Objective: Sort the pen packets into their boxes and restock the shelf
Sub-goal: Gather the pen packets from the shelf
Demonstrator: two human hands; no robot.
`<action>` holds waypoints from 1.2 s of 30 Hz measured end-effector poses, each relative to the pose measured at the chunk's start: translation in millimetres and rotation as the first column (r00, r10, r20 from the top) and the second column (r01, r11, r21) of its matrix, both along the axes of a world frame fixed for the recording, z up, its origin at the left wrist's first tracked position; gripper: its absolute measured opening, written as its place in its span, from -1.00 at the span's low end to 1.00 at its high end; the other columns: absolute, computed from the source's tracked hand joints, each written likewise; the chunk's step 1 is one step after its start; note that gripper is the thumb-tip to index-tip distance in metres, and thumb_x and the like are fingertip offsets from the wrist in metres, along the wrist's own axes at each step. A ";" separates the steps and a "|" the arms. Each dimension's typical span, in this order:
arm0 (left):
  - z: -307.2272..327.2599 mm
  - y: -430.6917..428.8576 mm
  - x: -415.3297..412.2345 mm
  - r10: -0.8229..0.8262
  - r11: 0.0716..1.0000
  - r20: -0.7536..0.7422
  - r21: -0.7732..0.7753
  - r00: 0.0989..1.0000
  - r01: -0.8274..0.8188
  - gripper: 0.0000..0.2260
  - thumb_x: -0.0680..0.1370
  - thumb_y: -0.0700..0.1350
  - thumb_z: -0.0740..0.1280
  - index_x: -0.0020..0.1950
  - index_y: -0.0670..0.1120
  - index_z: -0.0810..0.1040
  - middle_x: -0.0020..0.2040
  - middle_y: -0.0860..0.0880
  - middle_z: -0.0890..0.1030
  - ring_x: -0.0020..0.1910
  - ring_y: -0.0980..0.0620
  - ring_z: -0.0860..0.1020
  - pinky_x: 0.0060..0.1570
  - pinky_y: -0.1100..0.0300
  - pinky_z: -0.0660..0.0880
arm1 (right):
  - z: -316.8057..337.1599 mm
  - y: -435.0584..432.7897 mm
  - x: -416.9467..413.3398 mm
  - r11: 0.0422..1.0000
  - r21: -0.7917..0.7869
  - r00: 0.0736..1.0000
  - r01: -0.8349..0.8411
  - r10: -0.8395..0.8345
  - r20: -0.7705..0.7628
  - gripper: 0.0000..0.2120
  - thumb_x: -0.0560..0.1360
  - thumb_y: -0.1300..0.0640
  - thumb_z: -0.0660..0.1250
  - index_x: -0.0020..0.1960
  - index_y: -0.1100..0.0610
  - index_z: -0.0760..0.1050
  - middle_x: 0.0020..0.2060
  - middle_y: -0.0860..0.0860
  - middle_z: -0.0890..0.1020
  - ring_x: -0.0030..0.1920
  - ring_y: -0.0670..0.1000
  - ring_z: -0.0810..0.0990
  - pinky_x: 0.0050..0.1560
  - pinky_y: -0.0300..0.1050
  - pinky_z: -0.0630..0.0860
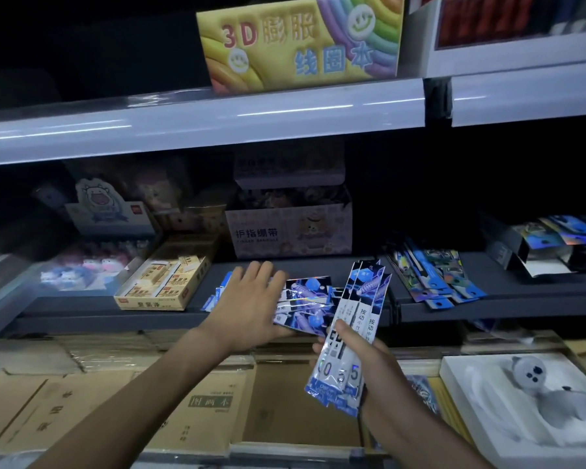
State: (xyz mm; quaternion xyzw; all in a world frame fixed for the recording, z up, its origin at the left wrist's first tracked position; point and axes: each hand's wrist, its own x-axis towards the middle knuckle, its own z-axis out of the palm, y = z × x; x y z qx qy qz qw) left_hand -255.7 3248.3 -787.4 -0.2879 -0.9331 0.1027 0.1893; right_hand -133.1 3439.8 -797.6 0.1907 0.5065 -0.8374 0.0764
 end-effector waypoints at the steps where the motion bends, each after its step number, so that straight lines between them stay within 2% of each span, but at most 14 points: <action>1: 0.7 0.7 2.7 -0.016 0.999 0.003 -0.029 1.000 0.016 -0.29 0.30 0.46 0.40 0.17 -0.06 0.43 0.02 -0.05 0.47 -0.01 -0.13 0.46 -0.06 -0.05 0.43 | 1.6 -1.4 1.4 1.000 -0.017 1.000 -0.004 0.004 0.002 -0.73 0.58 0.00 0.43 0.24 0.07 0.59 0.02 0.14 0.77 0.04 0.17 0.76 -0.04 0.05 0.66; 4: 10.1 3.1 12.3 -0.055 0.996 0.063 -0.070 0.996 0.059 -0.44 0.31 0.25 0.53 0.08 -0.06 0.43 -0.05 -0.05 0.52 -0.11 -0.13 0.53 -0.18 0.00 0.44 | 6.2 -4.0 4.2 0.997 -0.073 1.000 0.002 -0.004 -0.029 -0.77 0.60 0.01 0.40 0.22 0.02 0.61 0.04 0.12 0.77 0.09 0.16 0.75 0.08 0.13 0.66; 8: 22.8 -1.5 31.8 -0.003 0.996 0.145 0.087 0.989 -0.009 -0.71 0.53 0.05 0.36 0.14 -0.02 0.36 0.07 -0.03 0.53 0.05 -0.11 0.54 -0.16 0.07 0.30 | 14.0 0.3 4.8 0.997 -0.080 0.996 0.020 -0.026 -0.082 -0.75 0.58 0.01 0.40 0.22 0.03 0.61 0.04 0.13 0.77 0.06 0.20 0.75 0.12 0.20 0.65; 13: 33.8 5.6 55.7 0.192 0.897 0.184 0.367 0.964 -0.248 -0.74 0.64 0.06 0.27 0.26 0.01 0.33 0.00 -0.06 0.66 -0.01 -0.18 0.62 -0.23 0.04 0.31 | 20.6 1.5 8.9 0.999 -0.040 0.981 -0.026 0.018 -0.195 -0.54 0.43 -0.08 0.40 0.29 0.05 0.62 0.09 0.02 0.77 0.11 0.04 0.74 0.16 0.12 0.62; 16: 23.9 22.3 63.2 0.202 0.800 0.285 0.503 0.937 -0.326 -0.75 0.65 0.11 0.28 0.22 0.04 0.32 -0.09 -0.02 0.67 -0.11 -0.14 0.64 -0.29 0.03 0.41 | 24.8 -6.3 13.9 0.992 -0.071 0.969 -0.100 0.081 -0.234 -0.51 0.37 -0.12 0.43 0.27 0.00 0.63 0.04 0.01 0.77 -0.02 0.03 0.77 -0.01 0.09 0.66; 20: 14.4 37.4 80.6 -0.015 0.705 0.383 0.659 0.924 -0.262 -0.64 0.56 0.18 0.35 0.16 0.08 0.25 -0.07 0.06 0.61 -0.13 -0.03 0.63 -0.22 0.02 0.52 | 27.4 -18.9 12.9 0.992 -0.082 0.970 -0.099 0.078 -0.230 -0.53 0.41 -0.05 0.45 0.28 0.08 0.62 0.00 0.14 0.77 -0.02 0.18 0.77 0.00 0.16 0.67; 22: 8.8 40.2 75.1 -0.178 0.623 0.567 0.697 0.804 -0.354 -0.53 0.45 0.33 0.28 0.23 0.16 0.24 0.08 0.09 0.58 -0.01 0.08 0.62 -0.02 0.02 0.58 | 27.8 -23.4 8.5 0.994 -0.076 0.972 -0.078 0.059 -0.226 -0.61 0.49 -0.01 0.42 0.28 0.10 0.64 0.04 0.19 0.76 0.04 0.25 0.75 0.12 0.24 0.66; 24: -25.6 15.7 52.9 -0.321 0.542 0.643 0.727 0.695 -0.422 -0.46 0.33 0.45 0.31 0.22 0.24 0.40 0.24 0.06 0.59 0.12 0.13 0.62 0.19 0.03 0.57 | 27.2 -24.2 4.0 0.996 -0.067 0.975 -0.051 0.035 -0.218 -0.72 0.56 0.04 0.39 0.24 0.08 0.66 0.03 0.18 0.76 0.06 0.24 0.75 0.19 0.24 0.63; 26: -64.4 -5.8 18.4 -0.373 0.369 0.624 0.779 0.686 -0.507 -0.35 0.18 0.53 0.47 0.18 0.29 0.59 0.36 0.02 0.58 0.30 0.00 0.59 0.35 -0.08 0.51 | 28.2 -23.2 1.1 0.998 -0.050 0.975 -0.049 0.037 -0.218 -0.76 0.59 0.05 0.37 0.23 0.05 0.66 0.04 0.13 0.77 0.06 0.19 0.76 0.19 0.20 0.64; 27: -63.8 -6.8 22.7 -0.431 0.370 0.588 0.807 0.684 -0.461 -0.24 0.15 0.51 0.53 0.30 0.28 0.56 0.35 0.06 0.58 0.37 -0.02 0.55 0.39 -0.07 0.49 | 28.6 -22.3 0.3 0.998 -0.034 0.973 -0.055 0.046 -0.226 -0.76 0.60 0.05 0.37 0.23 0.05 0.66 0.04 0.11 0.77 0.06 0.17 0.76 0.18 0.18 0.65; 29: -23.3 9.9 58.8 -0.575 0.487 0.571 0.814 0.586 -0.316 -0.16 0.37 0.22 0.61 0.53 0.19 0.27 0.31 0.17 0.54 0.36 0.12 0.54 0.36 0.09 0.50 | 30.2 -21.7 -0.9 0.999 -0.001 0.970 -0.045 0.044 -0.241 -0.79 0.62 0.06 0.35 0.21 0.05 0.65 0.02 0.08 0.78 0.03 0.12 0.77 0.10 0.10 0.69; 30: -8.7 24.0 67.4 -0.505 0.568 0.602 0.771 0.619 -0.287 -0.19 0.45 0.09 0.58 0.55 0.18 0.16 0.31 0.20 0.53 0.32 0.20 0.55 0.33 0.14 0.52 | 29.4 -21.7 -1.8 0.999 -0.001 0.970 -0.034 0.033 -0.241 -0.80 0.62 0.07 0.35 0.21 0.06 0.65 0.00 0.08 0.78 0.00 0.11 0.77 0.05 0.07 0.71; 34: -8.4 29.8 76.2 -0.417 0.567 0.543 0.782 0.729 -0.258 -0.35 0.44 0.25 0.41 0.42 0.30 0.15 0.29 0.17 0.56 0.23 0.23 0.58 0.23 0.07 0.55 | 23.2 -25.2 -2.7 1.000 -0.012 0.974 -0.008 0.005 -0.225 -0.79 0.63 0.08 0.35 0.22 0.07 0.64 0.01 0.11 0.78 0.01 0.15 0.77 -0.01 0.07 0.71; 36: -9.7 30.9 75.8 -0.352 0.535 0.539 0.786 0.765 -0.308 -0.46 0.49 0.19 0.42 0.36 0.30 0.22 0.20 0.17 0.62 0.11 0.18 0.64 0.08 0.05 0.63 | 20.4 -25.1 -3.2 1.000 0.013 0.972 0.009 -0.006 -0.235 -0.81 0.64 0.08 0.33 0.21 0.07 0.64 0.00 0.08 0.78 -0.01 0.12 0.77 -0.04 0.05 0.71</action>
